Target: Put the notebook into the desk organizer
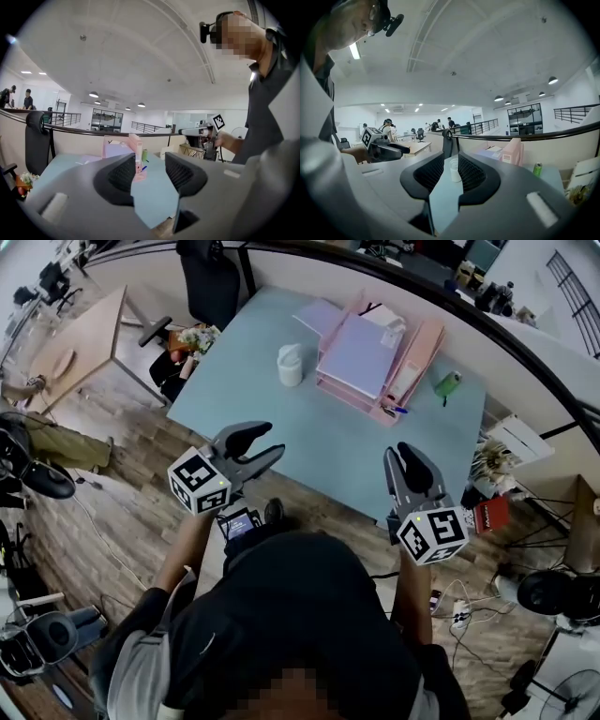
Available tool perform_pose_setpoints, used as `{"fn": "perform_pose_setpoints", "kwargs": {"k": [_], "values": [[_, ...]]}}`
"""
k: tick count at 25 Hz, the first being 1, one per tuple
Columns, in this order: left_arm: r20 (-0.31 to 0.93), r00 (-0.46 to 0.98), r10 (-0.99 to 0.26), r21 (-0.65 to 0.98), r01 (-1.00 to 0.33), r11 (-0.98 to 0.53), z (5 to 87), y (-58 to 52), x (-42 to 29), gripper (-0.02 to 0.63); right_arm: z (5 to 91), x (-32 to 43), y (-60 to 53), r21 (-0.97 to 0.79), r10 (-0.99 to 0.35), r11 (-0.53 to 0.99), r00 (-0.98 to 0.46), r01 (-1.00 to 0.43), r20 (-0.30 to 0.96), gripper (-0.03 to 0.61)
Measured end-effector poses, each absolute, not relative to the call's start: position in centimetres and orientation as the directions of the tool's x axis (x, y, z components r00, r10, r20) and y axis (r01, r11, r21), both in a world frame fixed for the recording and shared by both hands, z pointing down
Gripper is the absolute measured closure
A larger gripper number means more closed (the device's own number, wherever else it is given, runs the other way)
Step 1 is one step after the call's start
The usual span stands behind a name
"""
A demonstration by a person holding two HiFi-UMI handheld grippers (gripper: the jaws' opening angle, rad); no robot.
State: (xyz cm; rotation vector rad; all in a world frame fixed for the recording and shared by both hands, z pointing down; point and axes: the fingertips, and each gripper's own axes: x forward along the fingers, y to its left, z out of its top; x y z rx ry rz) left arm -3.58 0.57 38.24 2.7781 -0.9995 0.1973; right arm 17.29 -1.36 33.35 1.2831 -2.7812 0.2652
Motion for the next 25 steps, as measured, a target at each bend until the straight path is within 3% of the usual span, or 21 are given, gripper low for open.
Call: {"fn": "perform_pose_setpoints", "kwargs": {"k": [25], "values": [[0.125,0.928,-0.351,0.161,-0.368,-0.916,39.0,-8.4,-7.3,0.403,33.2,13.6,-3.9,-0.096,-0.914,0.35,-0.362,-0.932,0.185,0.505]]}}
